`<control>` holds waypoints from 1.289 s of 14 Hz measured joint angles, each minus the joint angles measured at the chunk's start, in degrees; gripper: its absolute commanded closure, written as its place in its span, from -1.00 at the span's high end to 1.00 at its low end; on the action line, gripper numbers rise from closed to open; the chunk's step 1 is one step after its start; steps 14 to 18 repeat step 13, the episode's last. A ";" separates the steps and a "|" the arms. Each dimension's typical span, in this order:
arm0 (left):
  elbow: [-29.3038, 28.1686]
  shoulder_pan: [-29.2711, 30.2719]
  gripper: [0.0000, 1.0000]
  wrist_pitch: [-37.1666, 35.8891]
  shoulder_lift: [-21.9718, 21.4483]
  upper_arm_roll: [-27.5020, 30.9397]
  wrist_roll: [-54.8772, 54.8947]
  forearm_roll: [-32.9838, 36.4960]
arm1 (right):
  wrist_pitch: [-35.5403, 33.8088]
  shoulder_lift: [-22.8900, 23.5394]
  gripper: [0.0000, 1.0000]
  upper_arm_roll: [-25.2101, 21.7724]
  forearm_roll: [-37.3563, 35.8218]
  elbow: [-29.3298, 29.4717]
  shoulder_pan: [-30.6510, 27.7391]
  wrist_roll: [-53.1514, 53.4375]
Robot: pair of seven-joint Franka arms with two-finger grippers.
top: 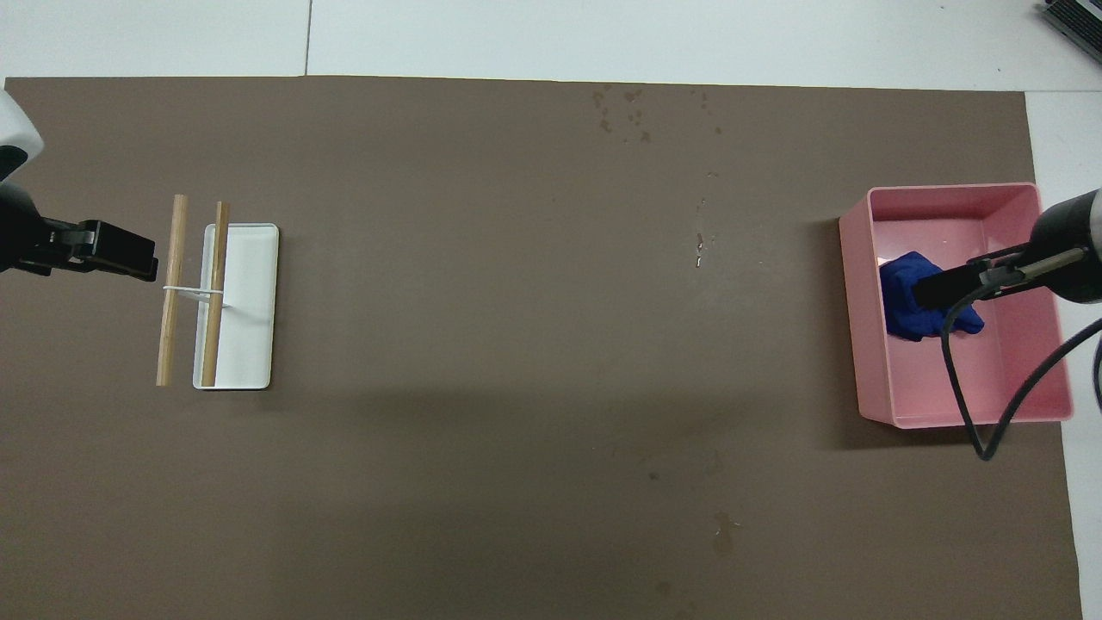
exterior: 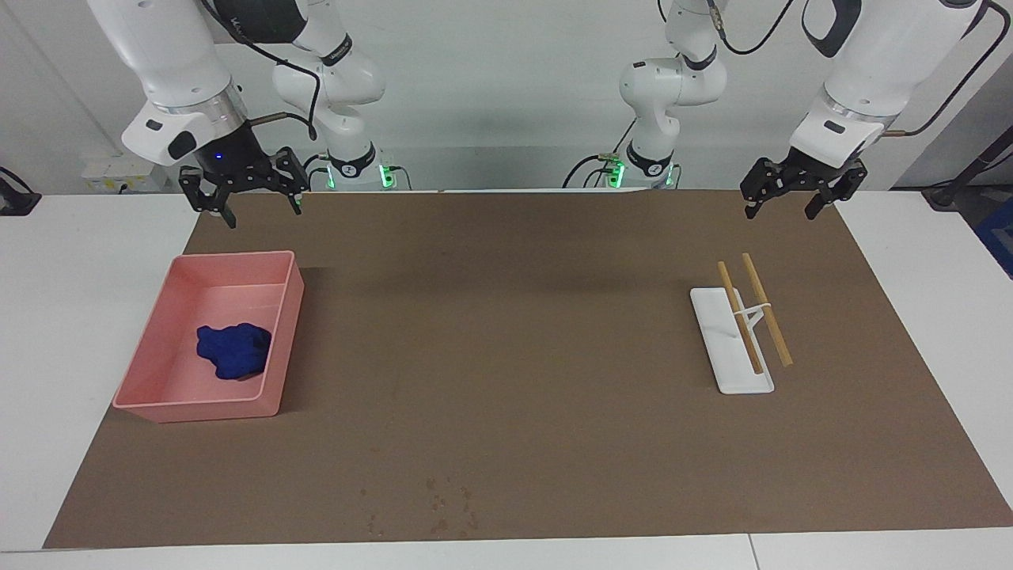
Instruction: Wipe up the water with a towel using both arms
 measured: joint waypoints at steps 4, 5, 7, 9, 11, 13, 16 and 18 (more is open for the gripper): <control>-0.07 -0.39 1.00 1.01 0.00 0.22 0.00 0.00 | 0.00 0.00 1.00 0.03 0.00 0.00 0.00 0.00; -0.08 -0.27 1.00 1.02 0.00 0.38 0.00 -0.06 | 0.00 0.00 1.00 0.03 0.00 0.00 0.00 0.00; -0.21 0.02 1.00 1.02 0.00 0.56 0.00 -0.40 | 0.00 0.00 1.00 0.03 -0.18 0.00 0.00 0.00; -0.39 0.05 1.00 1.03 0.00 0.62 0.00 -0.46 | 0.00 0.00 1.00 0.05 -0.83 0.00 0.01 0.00; -0.51 0.04 1.00 1.03 0.00 0.62 0.00 -0.47 | 0.00 0.00 1.00 0.10 -1.07 -0.01 0.01 0.00; -0.64 0.03 1.00 1.01 0.00 0.59 0.00 -0.48 | 0.00 0.00 1.00 0.14 -1.12 -0.02 0.01 0.00; -0.64 0.03 1.00 1.01 0.00 0.59 0.00 -0.48 | 0.00 0.00 1.00 0.14 -1.12 -0.02 0.01 0.00; -0.64 0.03 1.00 1.01 0.00 0.59 0.00 -0.48 | 0.00 0.00 1.00 0.14 -1.12 -0.02 0.01 0.00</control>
